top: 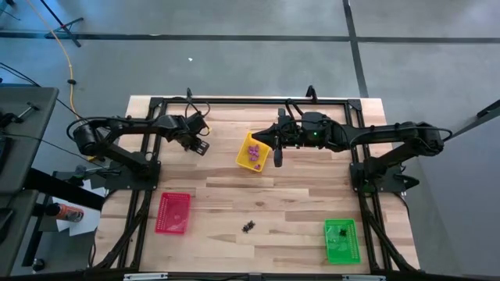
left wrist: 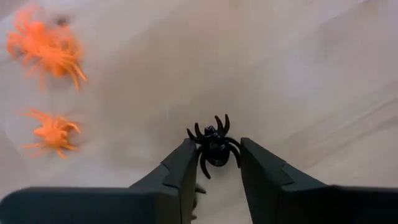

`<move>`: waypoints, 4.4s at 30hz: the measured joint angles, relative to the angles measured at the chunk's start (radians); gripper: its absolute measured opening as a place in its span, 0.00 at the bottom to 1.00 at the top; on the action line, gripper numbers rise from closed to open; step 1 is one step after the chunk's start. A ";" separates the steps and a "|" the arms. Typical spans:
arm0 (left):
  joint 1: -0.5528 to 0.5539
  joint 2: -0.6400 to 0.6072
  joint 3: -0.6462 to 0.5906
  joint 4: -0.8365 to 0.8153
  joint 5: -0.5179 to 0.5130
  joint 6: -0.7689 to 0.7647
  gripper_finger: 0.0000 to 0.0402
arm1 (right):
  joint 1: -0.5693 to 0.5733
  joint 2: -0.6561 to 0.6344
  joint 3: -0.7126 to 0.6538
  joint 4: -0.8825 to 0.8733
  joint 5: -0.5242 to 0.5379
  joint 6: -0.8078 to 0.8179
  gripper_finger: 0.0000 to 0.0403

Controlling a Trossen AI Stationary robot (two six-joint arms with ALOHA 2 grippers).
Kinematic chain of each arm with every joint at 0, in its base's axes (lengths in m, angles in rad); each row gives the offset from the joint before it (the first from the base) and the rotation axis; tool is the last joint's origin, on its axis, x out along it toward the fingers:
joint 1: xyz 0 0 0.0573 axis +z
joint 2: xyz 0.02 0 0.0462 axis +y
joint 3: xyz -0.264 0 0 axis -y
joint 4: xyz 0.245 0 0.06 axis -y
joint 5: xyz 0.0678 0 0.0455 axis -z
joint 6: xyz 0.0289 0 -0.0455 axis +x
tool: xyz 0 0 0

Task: Sort Halloween decoration
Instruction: Put the black spider toy into the green bin

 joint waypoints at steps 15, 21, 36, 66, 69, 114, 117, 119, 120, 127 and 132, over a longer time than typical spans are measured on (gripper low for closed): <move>-0.001 -0.210 0.102 0.077 0.218 -0.002 0.24 | 0.000 0.000 0.000 -0.003 0.000 0.000 0.00; -0.026 -0.347 0.118 0.368 0.370 -0.042 0.24 | 0.000 0.000 0.000 -0.008 0.000 0.000 0.00; -0.309 -0.481 0.118 0.684 0.446 -0.098 0.24 | 0.002 0.000 0.000 0.056 0.000 0.016 0.00; -0.363 -0.438 0.118 0.810 0.378 -0.293 0.24 | 0.097 0.249 0.327 -0.058 0.217 -0.404 0.77; -0.363 -0.439 0.118 0.816 0.378 -0.313 0.24 | 0.097 0.273 0.355 -0.083 0.217 -0.429 0.77; -0.362 -0.390 0.119 0.866 0.393 -0.335 0.24 | 0.095 0.314 0.365 -0.047 0.243 -0.551 0.64; -0.362 -0.390 0.119 0.866 0.393 -0.335 0.24 | 0.095 0.314 0.365 -0.046 0.243 -0.551 0.64; -0.362 -0.390 0.119 0.866 0.393 -0.335 0.24 | 0.095 0.314 0.365 -0.047 0.243 -0.551 0.64; -0.362 -0.390 0.119 0.866 0.393 -0.335 0.24 | 0.095 0.314 0.365 -0.047 0.243 -0.551 0.64; -0.362 -0.390 0.119 0.866 0.392 -0.334 0.24 | 0.095 0.314 0.365 -0.047 0.244 -0.551 0.64; -0.361 -0.390 0.119 0.866 0.391 -0.334 0.24 | 0.094 0.314 0.365 -0.047 0.244 -0.551 0.61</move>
